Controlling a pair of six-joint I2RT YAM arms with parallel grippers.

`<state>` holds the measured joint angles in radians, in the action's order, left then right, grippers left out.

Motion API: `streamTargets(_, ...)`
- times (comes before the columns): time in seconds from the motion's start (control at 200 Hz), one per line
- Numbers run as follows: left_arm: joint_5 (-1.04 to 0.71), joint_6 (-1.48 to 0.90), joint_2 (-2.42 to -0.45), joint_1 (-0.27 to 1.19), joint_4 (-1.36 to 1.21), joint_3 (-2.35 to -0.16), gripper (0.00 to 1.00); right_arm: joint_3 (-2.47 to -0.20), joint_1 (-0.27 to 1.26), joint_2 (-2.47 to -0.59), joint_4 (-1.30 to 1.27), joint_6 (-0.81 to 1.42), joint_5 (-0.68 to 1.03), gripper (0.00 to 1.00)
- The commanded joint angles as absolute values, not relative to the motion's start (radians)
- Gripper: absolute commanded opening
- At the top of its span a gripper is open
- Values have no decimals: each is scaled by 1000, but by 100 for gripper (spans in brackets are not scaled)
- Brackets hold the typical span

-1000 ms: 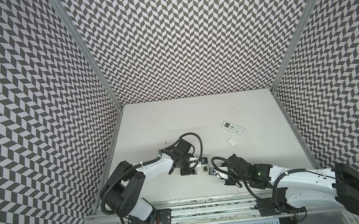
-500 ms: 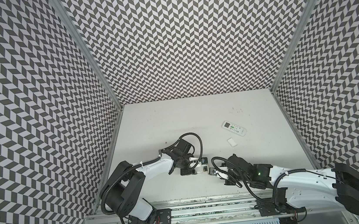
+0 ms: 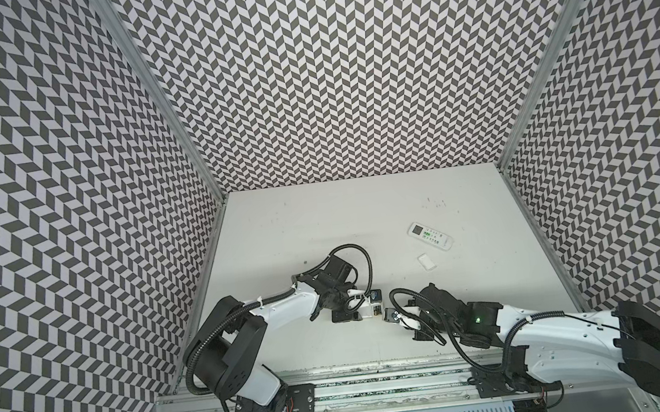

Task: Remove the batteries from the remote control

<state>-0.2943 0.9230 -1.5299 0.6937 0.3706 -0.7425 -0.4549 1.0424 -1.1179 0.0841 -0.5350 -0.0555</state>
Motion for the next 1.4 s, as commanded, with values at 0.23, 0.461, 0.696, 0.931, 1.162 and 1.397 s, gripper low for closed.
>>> streamTargets(0.23, -349, 957, -1535, 713, 462, -724, 33, -452, 1021, -1078, -7, -554, -187, 0)
streamTargets(0.461, -352, 956, -1535, 713, 465, -726, 32, -453, 1021, -1078, -6, -553, -186, 0)
streamTargets(0.696, -352, 956, -1532, 713, 466, -725, 32, -433, 1021, -1062, -5, -554, -180, 0)
streamTargets(0.931, -349, 956, -1534, 713, 468, -729, 32, -431, 1020, -1070, -15, -555, -189, 0)
streamTargets(1.162, -347, 956, -1532, 713, 469, -730, 32, -436, 1021, -1064, 0, -558, -171, 0)
streamTargets(1.397, -320, 944, -1533, 713, 456, -737, 66, -423, 1020, -1039, 28, -536, -62, 0)
